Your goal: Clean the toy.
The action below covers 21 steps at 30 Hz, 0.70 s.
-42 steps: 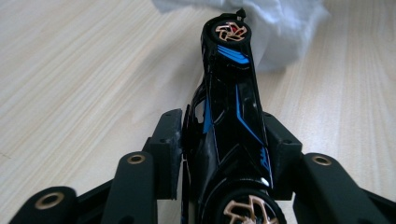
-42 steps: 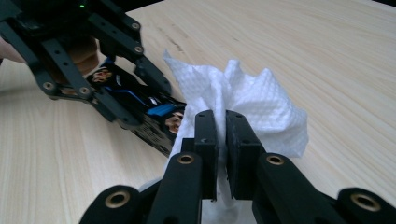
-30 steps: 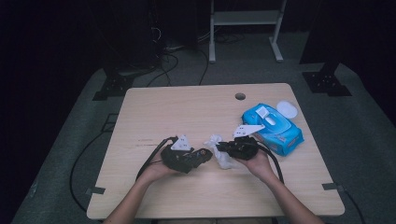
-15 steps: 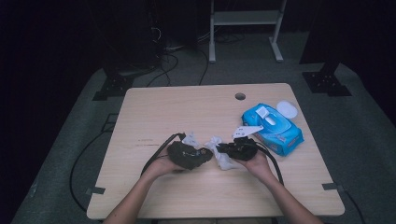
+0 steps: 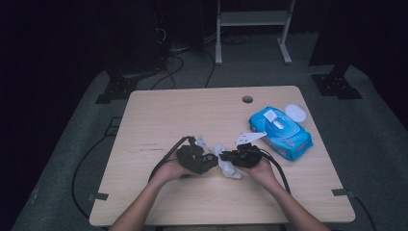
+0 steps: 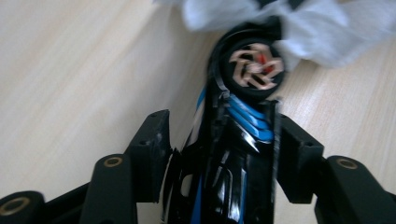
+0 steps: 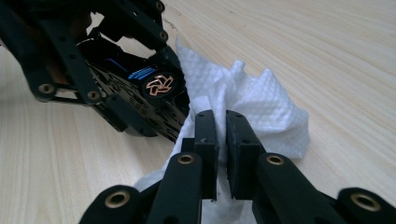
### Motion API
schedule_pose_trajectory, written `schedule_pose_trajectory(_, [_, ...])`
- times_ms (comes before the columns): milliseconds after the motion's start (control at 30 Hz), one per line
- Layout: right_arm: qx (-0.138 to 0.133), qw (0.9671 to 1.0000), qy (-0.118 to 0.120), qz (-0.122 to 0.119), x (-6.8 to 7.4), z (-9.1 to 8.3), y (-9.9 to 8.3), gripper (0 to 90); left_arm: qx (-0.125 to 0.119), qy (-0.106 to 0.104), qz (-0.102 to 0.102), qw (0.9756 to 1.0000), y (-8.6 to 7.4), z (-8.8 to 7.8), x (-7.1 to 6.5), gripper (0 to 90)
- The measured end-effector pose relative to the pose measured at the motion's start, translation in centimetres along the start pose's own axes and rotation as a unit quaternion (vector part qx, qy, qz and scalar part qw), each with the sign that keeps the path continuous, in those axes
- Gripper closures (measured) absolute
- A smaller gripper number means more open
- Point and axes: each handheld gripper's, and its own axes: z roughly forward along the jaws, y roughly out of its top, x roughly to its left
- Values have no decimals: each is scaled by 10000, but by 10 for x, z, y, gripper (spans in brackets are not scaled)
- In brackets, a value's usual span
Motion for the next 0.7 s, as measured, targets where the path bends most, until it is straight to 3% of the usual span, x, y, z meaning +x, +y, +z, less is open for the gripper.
schedule_pose_trajectory(67, [8, 10000, 19, -17, 1, 1, -1, 833, 137, 148, -11, 9998, 3, 1, -2, 441])
schedule_pose_trajectory(133, [11, 10000, 10, -31, 2, 1, 0, 833, 259, 145, -35, 9996, 5, 2, -3, 490])
schedule_pose_trajectory(200, [-11, 10000, 15, -6, 2, 0, 0, 832, 307, 210, 128, 9992, 6, 1, -6, 545])
schedule_pose_trajectory(333, [-87, 9999, 78, 43, 1, -4, 0, 832, 141, 211, 287, 9993, 4, -1, -8, 580])
schedule_pose_trajectory(433, [-145, 9998, 130, 95, -1, -8, 1, 832, -69, 155, 251, 9995, 2, -5, -7, 584])
schedule_pose_trajectory(567, [-275, 9991, 241, 224, -4, -14, 4, 832, -698, -64, 327, 9970, -1, -17, -6, 627])
schedule_pose_trajectory(667, [-393, 9982, 371, 263, -4, -19, 8, 832, -756, 32, 479, 9960, -1, -19, -7, 638])
schedule_pose_trajectory(700, [-428, 9980, 379, 254, -4, -20, 10, 832, -775, -31, 463, 9959, -1, -19, -6, 638])
